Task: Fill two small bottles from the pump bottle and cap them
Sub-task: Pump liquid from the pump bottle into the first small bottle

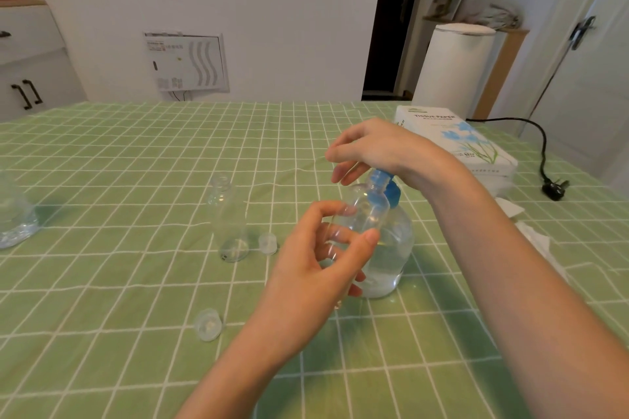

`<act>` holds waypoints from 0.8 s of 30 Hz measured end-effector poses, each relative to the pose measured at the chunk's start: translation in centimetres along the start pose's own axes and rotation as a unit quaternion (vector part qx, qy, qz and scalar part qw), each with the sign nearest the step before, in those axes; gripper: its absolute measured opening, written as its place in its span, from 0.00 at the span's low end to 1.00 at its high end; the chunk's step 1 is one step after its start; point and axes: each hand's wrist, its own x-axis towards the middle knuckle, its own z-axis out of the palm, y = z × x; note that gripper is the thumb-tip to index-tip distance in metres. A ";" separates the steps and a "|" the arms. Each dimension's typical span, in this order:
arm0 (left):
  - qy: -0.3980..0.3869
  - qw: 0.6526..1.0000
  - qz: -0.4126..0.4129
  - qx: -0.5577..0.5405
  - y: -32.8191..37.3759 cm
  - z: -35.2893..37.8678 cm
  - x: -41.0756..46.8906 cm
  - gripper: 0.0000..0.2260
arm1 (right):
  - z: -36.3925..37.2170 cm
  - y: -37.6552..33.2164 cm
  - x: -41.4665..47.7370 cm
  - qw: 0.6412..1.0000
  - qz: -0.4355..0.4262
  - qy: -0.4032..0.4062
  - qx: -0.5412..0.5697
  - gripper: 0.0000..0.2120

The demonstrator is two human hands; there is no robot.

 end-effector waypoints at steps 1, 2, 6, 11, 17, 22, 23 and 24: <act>0.000 1.000 0.000 0.000 0.0 0.0 0.0 0.18 | 0.0 0.0 0.0 1.000 0.001 0.000 0.002 0.08; -0.001 1.000 0.001 0.000 0.0 0.0 0.0 0.18 | 0.1 0.0 -0.1 1.000 0.001 0.000 0.005 0.09; -0.003 1.000 -0.003 0.009 -0.3 0.0 -0.2 0.19 | 0.3 0.4 -0.1 1.000 0.007 -0.007 0.006 0.09; -0.009 1.000 -0.003 0.022 -0.4 -0.1 -0.3 0.19 | 0.6 0.8 -0.1 1.000 0.009 -0.013 0.013 0.08; -0.006 1.000 0.005 0.007 -0.1 0.1 -0.2 0.18 | 0.1 0.5 -0.1 1.000 -0.010 0.022 0.019 0.10; -0.009 1.000 0.010 0.001 -0.1 0.1 0.0 0.18 | -0.2 0.0 -0.1 1.000 -0.009 0.015 -0.002 0.09; -0.010 1.000 0.011 0.001 -0.1 0.1 0.0 0.18 | -0.1 0.1 -0.1 1.000 -0.007 0.011 -0.003 0.09; -0.010 1.000 0.012 0.002 -0.2 0.1 0.0 0.18 | 0.0 0.1 -0.1 1.000 -0.005 0.010 -0.001 0.08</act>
